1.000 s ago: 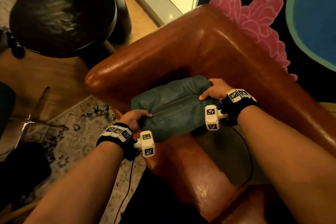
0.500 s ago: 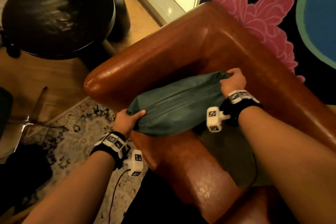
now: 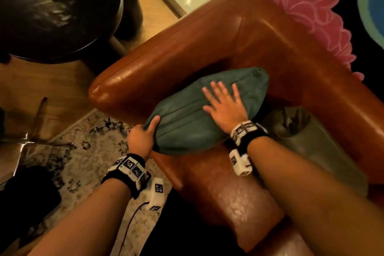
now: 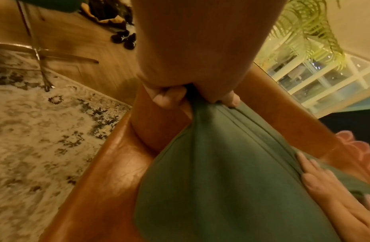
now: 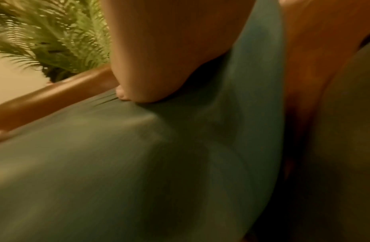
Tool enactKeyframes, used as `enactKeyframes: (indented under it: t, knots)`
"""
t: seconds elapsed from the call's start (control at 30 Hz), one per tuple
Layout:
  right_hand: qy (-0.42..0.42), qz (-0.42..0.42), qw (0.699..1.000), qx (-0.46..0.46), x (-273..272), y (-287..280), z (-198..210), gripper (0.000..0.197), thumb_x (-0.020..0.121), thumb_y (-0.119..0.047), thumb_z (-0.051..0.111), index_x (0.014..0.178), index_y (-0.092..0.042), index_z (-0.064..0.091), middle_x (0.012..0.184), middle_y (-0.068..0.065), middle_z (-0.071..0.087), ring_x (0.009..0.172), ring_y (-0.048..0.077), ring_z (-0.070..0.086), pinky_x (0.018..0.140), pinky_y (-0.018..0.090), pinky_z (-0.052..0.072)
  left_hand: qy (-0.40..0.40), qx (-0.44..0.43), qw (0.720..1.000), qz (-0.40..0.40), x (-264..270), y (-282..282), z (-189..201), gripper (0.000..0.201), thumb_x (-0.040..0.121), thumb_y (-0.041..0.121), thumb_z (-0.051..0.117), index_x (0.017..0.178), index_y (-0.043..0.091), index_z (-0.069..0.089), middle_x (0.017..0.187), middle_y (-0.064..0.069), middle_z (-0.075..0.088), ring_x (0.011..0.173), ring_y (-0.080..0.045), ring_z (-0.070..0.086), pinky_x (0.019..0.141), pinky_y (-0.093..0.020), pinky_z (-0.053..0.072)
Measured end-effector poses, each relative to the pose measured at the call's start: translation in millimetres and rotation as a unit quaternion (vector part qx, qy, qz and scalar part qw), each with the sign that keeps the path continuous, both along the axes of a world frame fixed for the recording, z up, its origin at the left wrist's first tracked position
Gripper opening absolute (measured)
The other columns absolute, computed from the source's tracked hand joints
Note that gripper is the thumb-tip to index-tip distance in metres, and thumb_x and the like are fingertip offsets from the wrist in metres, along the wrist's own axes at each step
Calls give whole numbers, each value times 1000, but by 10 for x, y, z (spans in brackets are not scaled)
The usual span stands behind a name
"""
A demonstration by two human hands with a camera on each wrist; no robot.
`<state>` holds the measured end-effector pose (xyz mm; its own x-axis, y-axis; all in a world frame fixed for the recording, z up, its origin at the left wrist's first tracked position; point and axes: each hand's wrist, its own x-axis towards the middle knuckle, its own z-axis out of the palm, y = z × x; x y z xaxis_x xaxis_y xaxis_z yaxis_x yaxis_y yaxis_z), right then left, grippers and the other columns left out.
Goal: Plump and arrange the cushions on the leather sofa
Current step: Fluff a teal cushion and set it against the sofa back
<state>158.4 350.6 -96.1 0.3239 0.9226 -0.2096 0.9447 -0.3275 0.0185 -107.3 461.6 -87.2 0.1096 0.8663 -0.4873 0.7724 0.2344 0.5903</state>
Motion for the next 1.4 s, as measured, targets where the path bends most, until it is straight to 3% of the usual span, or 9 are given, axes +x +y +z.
enactKeyframes:
  t: [0.17, 0.3, 0.47, 0.6, 0.73, 0.87, 1.1, 1.23, 1.4]
  knots:
    - [102, -344, 932, 52, 788, 145, 250, 79, 97, -57, 43, 159, -26, 3, 166, 15, 5, 153, 33, 7, 119, 56, 9, -140, -29, 987, 66, 75, 33, 50, 33, 91, 43, 66, 98, 11, 73, 95, -8, 75, 91, -27, 71, 77, -41, 56]
    - [238, -495, 817, 176, 1181, 175, 546, 45, 95, -30, 61, 134, -7, 60, 135, 19, 60, 126, 34, 56, 103, 36, 42, -315, -136, 927, 154, 76, 89, 215, 27, 92, 8, 67, 117, -2, 69, 115, -21, 73, 109, -36, 69, 99, -49, 55]
    - [364, -553, 747, 65, 1277, -207, 594, 54, 87, -55, 66, 104, -3, 65, 116, 14, 67, 103, 36, 65, 91, 44, 52, -234, -190, 918, 260, -133, -39, -44, 71, 81, 58, 71, 123, 2, 62, 111, -16, 74, 103, -36, 71, 82, -44, 60]
    - [346, -474, 780, 218, 1150, -147, 657, 41, 91, -55, 56, 91, -14, 64, 99, 11, 68, 92, 28, 63, 83, 44, 51, -150, -148, 958, 194, 134, -49, 122, 68, 94, 67, 45, 101, 2, 66, 99, -9, 70, 89, -27, 66, 79, -39, 57]
    - [374, -565, 708, 198, 1058, -261, 612, 52, 83, -61, 67, 90, -9, 67, 93, 8, 65, 90, 29, 65, 80, 42, 53, -104, -24, 983, 152, 207, -70, 229, 66, 102, 56, 37, 94, -4, 65, 82, -9, 62, 81, -29, 60, 61, -34, 45]
    - [330, -472, 785, 229, 1011, -134, 821, 50, 89, -59, 60, 80, -9, 66, 79, 8, 64, 80, 30, 64, 69, 38, 44, -108, -37, 979, 167, 336, -132, 298, 64, 103, 58, 31, 90, 5, 66, 89, -9, 64, 92, -34, 63, 80, -41, 48]
    - [320, -414, 806, 278, 1107, -165, 1110, 51, 89, -56, 60, 85, -6, 65, 80, 12, 66, 77, 28, 63, 70, 37, 46, -191, 33, 975, 109, 109, -21, 323, 57, 96, 64, 40, 76, 17, 64, 84, -6, 70, 85, -28, 67, 77, -41, 52]
    - [427, -375, 758, 321, 1139, -120, 1338, 27, 87, -33, 74, 92, -8, 64, 72, -4, 58, 59, -1, 53, 57, 16, 43, -266, -27, 956, 124, 127, -33, 418, 50, 99, 57, 45, 92, 16, 73, 96, -4, 77, 92, -20, 72, 85, -37, 56]
    - [464, -397, 721, 327, 1086, -172, 1434, 27, 76, -19, 84, 89, -15, 61, 76, -3, 60, 64, 4, 56, 69, 27, 47, -158, -23, 977, 139, -51, 73, 161, 54, 97, 59, 46, 86, 12, 68, 93, -11, 72, 93, -31, 68, 86, -47, 54]
